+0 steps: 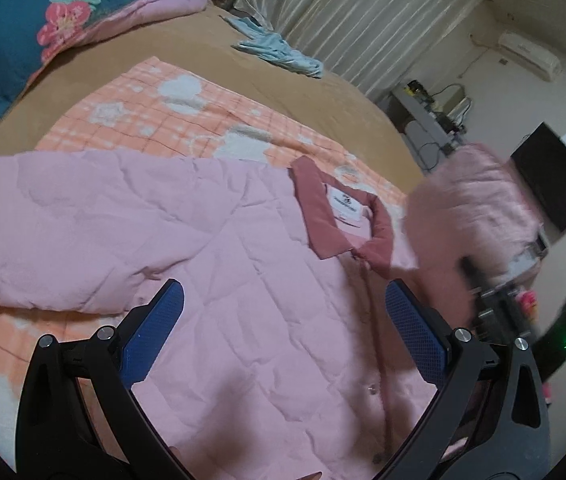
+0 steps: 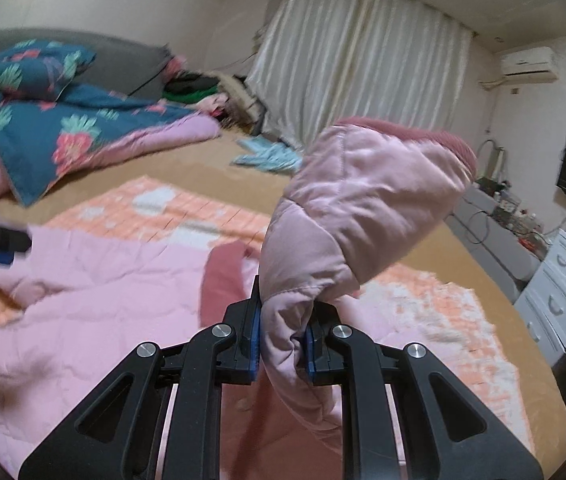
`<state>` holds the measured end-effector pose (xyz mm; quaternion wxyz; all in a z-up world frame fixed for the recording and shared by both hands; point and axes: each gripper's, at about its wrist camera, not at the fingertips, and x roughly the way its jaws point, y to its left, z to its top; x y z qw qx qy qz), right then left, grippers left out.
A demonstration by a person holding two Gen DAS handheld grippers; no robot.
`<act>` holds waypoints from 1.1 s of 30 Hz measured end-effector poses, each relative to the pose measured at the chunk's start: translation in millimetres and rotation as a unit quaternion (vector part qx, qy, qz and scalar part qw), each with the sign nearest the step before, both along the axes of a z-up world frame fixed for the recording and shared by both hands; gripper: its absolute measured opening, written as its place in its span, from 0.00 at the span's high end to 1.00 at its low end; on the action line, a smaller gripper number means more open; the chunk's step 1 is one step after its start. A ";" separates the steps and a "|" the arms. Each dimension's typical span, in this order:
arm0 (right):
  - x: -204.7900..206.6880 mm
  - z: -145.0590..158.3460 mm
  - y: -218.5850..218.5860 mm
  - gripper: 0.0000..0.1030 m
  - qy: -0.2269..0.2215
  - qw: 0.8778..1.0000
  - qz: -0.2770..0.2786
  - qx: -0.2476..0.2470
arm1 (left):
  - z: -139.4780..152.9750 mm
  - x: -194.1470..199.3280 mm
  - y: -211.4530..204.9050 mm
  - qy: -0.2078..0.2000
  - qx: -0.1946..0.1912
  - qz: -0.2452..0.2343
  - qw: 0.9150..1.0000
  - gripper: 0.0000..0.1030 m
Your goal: Fold large clothes
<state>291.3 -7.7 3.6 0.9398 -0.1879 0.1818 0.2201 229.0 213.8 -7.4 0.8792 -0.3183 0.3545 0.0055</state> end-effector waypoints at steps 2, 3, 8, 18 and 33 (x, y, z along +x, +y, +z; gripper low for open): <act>-2.1 -16.8 12.8 0.84 0.015 1.000 0.012 -0.018 | -2.8 -0.5 4.5 -0.006 -0.026 -0.002 1.000 0.08; -3.5 -26.1 19.6 0.84 0.024 0.999 0.019 -0.027 | -4.8 -0.9 6.7 -0.009 -0.038 -0.002 0.999 0.08; -5.5 -55.4 41.5 0.82 0.068 0.996 0.039 -0.049 | -12.4 -1.0 16.1 -0.014 -0.071 0.002 0.997 0.08; -21.5 -91.9 78.4 0.45 0.128 0.984 0.083 -0.089 | -36.7 7.0 15.1 -0.003 -0.151 -0.016 0.988 0.08; -30.6 -49.4 -40.9 0.17 0.171 0.985 0.001 0.022 | -81.3 30.7 -28.7 0.068 -0.131 -0.051 0.988 0.10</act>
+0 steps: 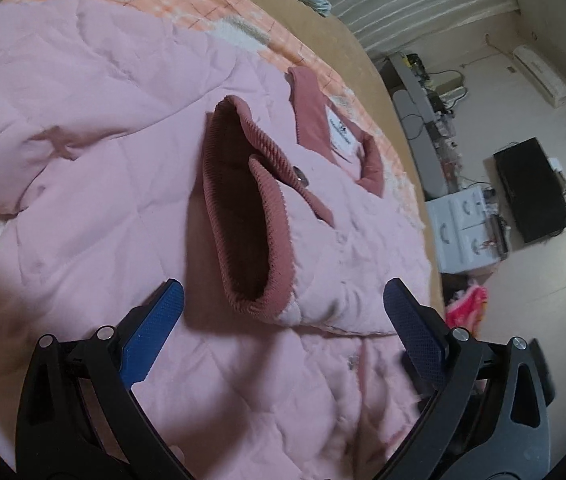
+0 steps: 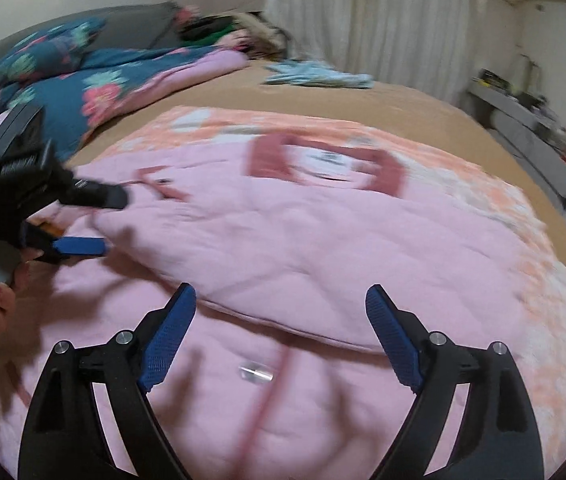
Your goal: Fold large clothes
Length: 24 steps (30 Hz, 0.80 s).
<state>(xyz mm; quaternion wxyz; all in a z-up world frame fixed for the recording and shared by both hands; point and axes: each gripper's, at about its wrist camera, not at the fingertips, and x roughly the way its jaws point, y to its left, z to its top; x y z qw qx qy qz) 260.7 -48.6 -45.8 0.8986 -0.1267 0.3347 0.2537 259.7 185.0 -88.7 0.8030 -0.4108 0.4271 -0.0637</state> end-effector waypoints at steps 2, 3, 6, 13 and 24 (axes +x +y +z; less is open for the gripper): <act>6.6 0.3 -26.9 0.17 0.004 0.999 -0.037 0.005 | -1.9 3.6 -3.3 0.002 0.016 0.002 1.000 0.15; 10.4 -0.2 -39.6 0.17 0.008 0.998 -0.054 0.008 | -2.0 5.6 -4.8 0.000 0.025 0.003 1.000 0.17; 17.9 -5.4 -73.3 0.17 0.017 0.995 -0.098 0.015 | -2.2 12.7 -11.1 -0.011 0.033 -0.004 0.999 0.40; 37.7 -10.5 -132.2 0.17 0.038 0.983 -0.178 0.039 | 21.5 11.9 -25.1 -0.065 0.090 -0.020 0.994 0.88; 87.3 -14.6 -117.4 0.17 0.074 0.983 -0.164 0.044 | 5.6 2.0 -11.5 -0.016 0.135 -0.011 0.991 0.86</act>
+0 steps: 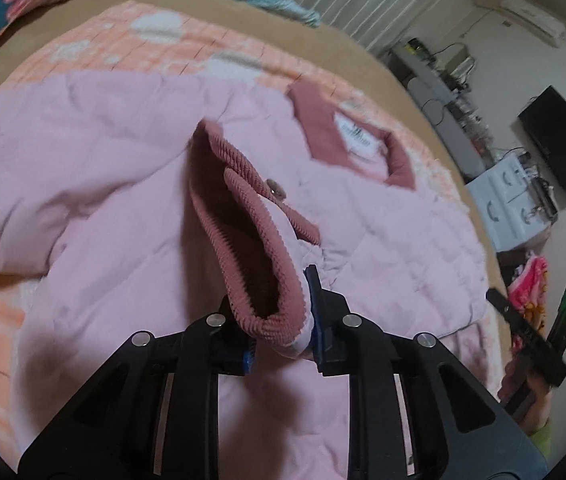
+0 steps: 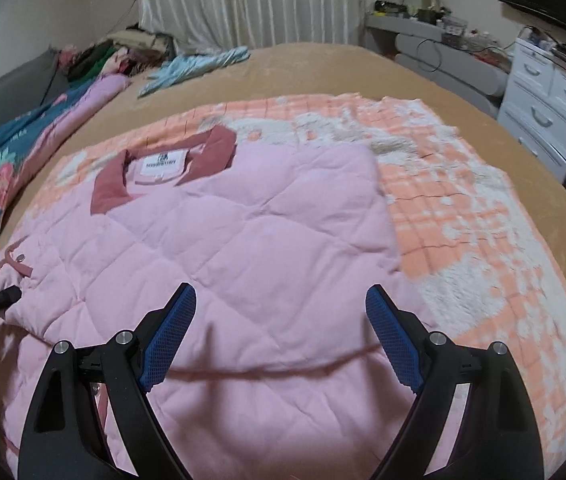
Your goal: Fold large clothes
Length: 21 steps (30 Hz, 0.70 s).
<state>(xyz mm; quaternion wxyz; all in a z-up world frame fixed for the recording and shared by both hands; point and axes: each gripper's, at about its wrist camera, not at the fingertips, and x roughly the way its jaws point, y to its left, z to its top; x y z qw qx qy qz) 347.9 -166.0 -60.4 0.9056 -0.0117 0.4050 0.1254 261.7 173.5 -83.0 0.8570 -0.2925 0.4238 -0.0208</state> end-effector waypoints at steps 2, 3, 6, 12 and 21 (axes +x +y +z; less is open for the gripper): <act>8.0 -6.6 7.6 0.17 0.011 1.000 0.006 -0.011 | -0.6 -0.8 -1.7 0.003 0.009 -0.003 1.000 0.84; 13.6 -13.2 9.4 0.16 0.023 1.000 0.005 -0.017 | -0.8 -0.9 -2.5 0.002 0.012 -0.003 1.000 0.84; 25.4 -35.1 7.7 0.06 0.059 0.997 -0.010 -0.040 | -4.8 -1.5 -2.5 0.006 0.014 -0.003 1.000 0.81; 31.3 -57.5 0.9 0.04 0.066 0.997 -0.025 -0.031 | -8.7 -0.5 -4.7 0.014 0.016 -0.006 1.000 0.71; 13.0 -34.1 5.6 0.04 0.049 0.998 -0.029 -0.004 | 11.8 -16.7 -0.5 0.020 0.058 0.001 0.998 0.34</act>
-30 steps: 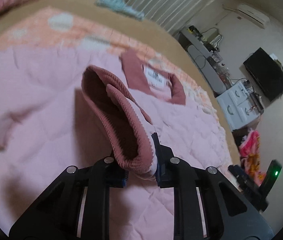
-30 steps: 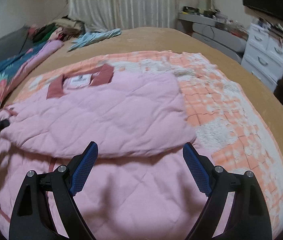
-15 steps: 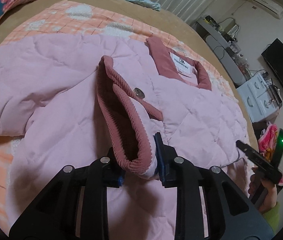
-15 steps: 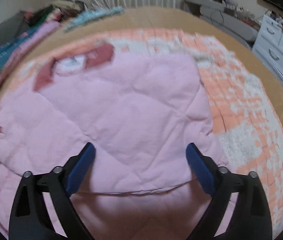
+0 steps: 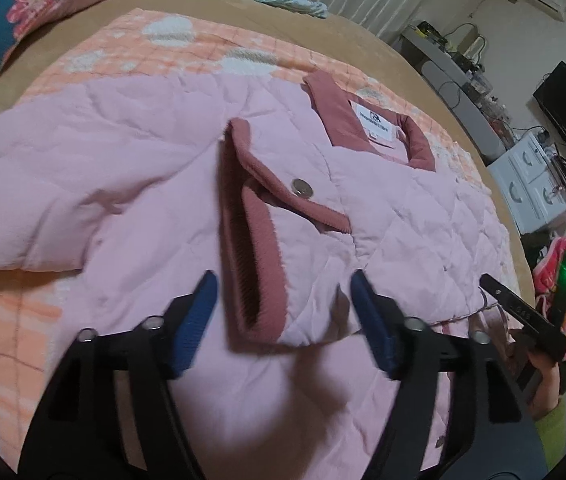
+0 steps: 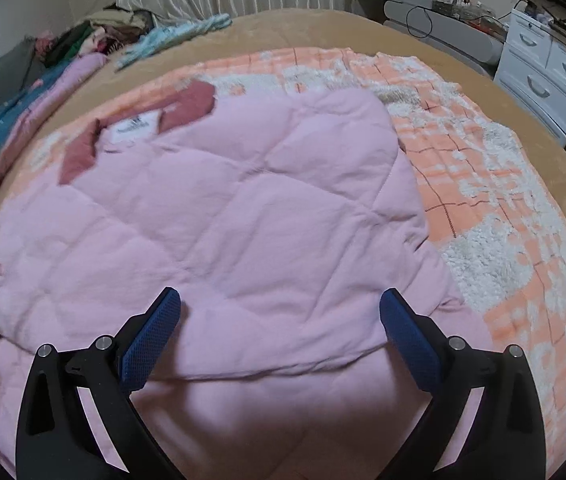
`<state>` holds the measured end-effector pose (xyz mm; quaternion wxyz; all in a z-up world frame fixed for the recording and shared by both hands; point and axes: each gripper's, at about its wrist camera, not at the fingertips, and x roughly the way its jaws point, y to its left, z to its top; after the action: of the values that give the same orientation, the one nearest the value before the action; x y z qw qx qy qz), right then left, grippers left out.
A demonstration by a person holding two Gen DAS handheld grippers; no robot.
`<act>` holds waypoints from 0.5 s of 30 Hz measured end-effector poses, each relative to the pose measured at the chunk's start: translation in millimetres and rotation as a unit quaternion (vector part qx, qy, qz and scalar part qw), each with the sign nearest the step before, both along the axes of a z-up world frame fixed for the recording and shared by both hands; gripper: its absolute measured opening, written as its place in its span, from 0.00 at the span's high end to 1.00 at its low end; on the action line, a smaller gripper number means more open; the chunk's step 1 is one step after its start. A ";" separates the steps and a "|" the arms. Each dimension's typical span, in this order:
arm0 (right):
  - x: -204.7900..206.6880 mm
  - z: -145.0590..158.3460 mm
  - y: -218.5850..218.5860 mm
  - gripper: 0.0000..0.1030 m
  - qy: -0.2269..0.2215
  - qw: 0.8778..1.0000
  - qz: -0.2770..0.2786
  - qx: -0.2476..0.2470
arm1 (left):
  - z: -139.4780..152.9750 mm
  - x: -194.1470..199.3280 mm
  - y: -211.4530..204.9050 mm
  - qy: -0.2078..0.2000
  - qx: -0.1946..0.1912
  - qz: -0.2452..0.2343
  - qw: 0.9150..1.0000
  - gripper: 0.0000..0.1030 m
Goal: Fold large clothes
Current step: 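Release the placket and move the left gripper to the other sleeve cuff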
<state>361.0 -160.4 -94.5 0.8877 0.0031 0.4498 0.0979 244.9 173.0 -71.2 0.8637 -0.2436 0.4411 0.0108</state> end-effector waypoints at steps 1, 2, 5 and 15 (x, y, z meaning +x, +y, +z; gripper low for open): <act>-4.9 5.4 3.4 0.04 -0.007 1.000 0.003 0.006 | 3.8 -3.2 2.3 -0.001 0.006 0.003 1.000 0.27; -8.3 9.0 6.1 0.04 -0.012 1.000 0.005 0.010 | 6.5 -5.1 3.7 -0.002 0.010 0.006 1.000 0.21; -20.4 21.8 18.2 0.04 -0.025 0.999 0.019 0.024 | 15.7 -13.8 10.4 -0.009 0.016 0.018 1.000 0.09; -47.7 53.1 76.0 0.04 -0.038 0.996 0.072 0.048 | 38.0 -42.2 45.1 -0.019 0.044 0.082 0.995 0.09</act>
<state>313.3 -84.4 -41.4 0.8937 0.0097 0.4097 0.1827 202.7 218.1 -33.2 0.8780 -0.2407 0.4024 0.0964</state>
